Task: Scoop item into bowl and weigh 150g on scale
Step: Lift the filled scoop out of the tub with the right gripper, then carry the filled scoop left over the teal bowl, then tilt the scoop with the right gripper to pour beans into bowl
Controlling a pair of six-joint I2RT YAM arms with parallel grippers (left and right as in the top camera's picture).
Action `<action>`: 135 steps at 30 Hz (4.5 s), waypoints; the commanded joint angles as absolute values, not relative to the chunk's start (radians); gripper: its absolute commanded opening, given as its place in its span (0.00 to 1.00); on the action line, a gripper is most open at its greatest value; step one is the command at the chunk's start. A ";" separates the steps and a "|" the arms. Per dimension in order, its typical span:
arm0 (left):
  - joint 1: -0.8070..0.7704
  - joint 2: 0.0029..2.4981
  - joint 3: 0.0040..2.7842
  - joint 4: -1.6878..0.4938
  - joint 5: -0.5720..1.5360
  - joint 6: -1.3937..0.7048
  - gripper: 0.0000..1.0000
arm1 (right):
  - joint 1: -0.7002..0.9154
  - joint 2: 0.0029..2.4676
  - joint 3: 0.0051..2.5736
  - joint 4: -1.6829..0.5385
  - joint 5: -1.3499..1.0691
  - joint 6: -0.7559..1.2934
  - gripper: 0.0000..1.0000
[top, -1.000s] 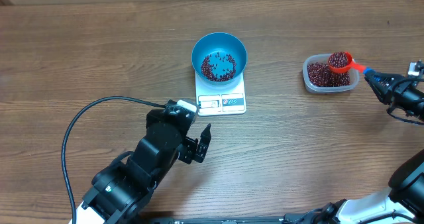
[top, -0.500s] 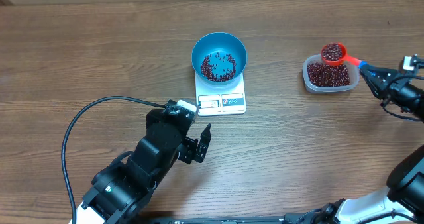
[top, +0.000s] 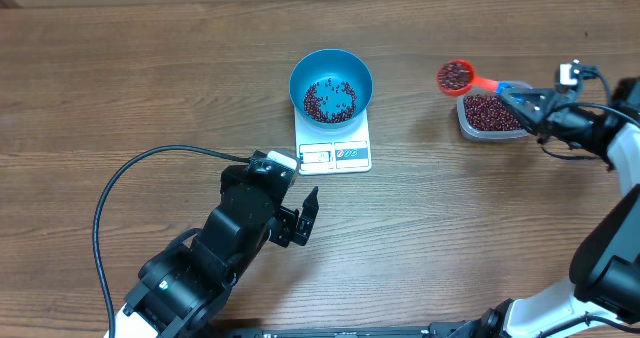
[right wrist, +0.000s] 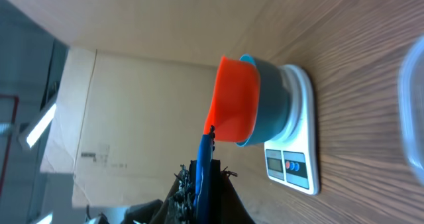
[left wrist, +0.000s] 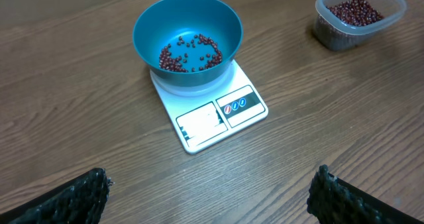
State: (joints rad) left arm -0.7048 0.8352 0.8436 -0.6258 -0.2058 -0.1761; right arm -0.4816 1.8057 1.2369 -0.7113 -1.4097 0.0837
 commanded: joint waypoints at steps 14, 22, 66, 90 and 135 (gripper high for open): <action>-0.701 0.831 0.838 -0.625 -0.210 -0.157 1.00 | -0.265 1.811 1.230 -0.502 -1.433 0.267 0.04; -0.701 0.831 0.838 -0.625 -0.210 -0.157 0.99 | -0.181 1.811 1.230 -0.446 -1.346 0.319 0.04; -0.701 0.831 0.838 -0.625 -0.210 -0.157 1.00 | 0.062 1.811 1.230 -0.191 -0.987 -0.086 0.04; -0.700 0.831 0.838 -0.625 -0.210 -0.157 0.99 | 0.062 1.811 1.230 -0.190 -0.988 -0.765 0.04; -0.701 0.831 0.838 -0.625 -0.210 -0.157 1.00 | 0.062 1.811 1.230 -0.192 -0.988 -0.995 0.04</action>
